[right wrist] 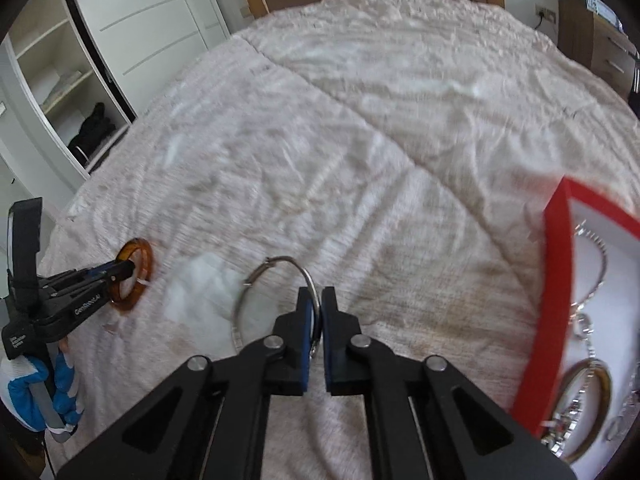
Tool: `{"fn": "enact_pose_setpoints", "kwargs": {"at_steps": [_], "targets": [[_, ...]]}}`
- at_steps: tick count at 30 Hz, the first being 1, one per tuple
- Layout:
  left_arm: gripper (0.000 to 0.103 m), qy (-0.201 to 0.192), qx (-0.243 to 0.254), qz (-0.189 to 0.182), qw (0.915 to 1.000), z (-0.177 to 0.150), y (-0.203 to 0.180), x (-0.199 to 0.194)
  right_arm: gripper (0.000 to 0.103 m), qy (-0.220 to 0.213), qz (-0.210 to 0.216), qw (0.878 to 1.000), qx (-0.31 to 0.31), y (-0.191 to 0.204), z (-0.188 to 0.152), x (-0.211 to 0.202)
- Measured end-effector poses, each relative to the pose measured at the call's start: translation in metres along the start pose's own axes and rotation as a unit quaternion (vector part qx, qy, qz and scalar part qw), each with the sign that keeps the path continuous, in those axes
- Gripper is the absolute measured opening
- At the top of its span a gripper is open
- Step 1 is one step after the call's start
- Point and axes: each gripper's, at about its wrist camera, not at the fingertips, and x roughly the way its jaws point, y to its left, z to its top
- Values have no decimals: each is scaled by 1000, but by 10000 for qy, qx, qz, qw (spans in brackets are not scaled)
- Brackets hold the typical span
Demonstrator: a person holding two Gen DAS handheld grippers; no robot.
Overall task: Organize jewelry
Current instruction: 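Grasp the amber bangle with the left gripper while the right grasps the silver bangle, then carry the amber and silver bangles over the red box with both grippers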
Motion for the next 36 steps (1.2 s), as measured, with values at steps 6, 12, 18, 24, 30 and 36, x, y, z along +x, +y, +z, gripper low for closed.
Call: {"fn": "enact_pose_setpoints", "kwargs": {"at_steps": [6,12,18,24,30,36], "targets": [[10,-125,-16,7,9999,8,5,-29,4,-278,-30,9996,-59,6,7,-42],[10,-327,95,19,9994,6,-1,-65,4,-498,-119,9987,0,0,7,-86],[10,-533,174,-19,9984,12,-11,-98,4,-780,-249,9966,40,-10,7,-131],[10,-703,303,-265,9967,18,-47,-125,4,-1054,-472,9932,115,-36,9,-178],[10,-746,570,-709,9931,22,-113,-136,4,-1174,-690,9905,212,-72,7,-207],[10,-648,1004,-1098,9867,20,-193,-126,4,-1014,-837,9906,390,-118,-4,-204]]}}
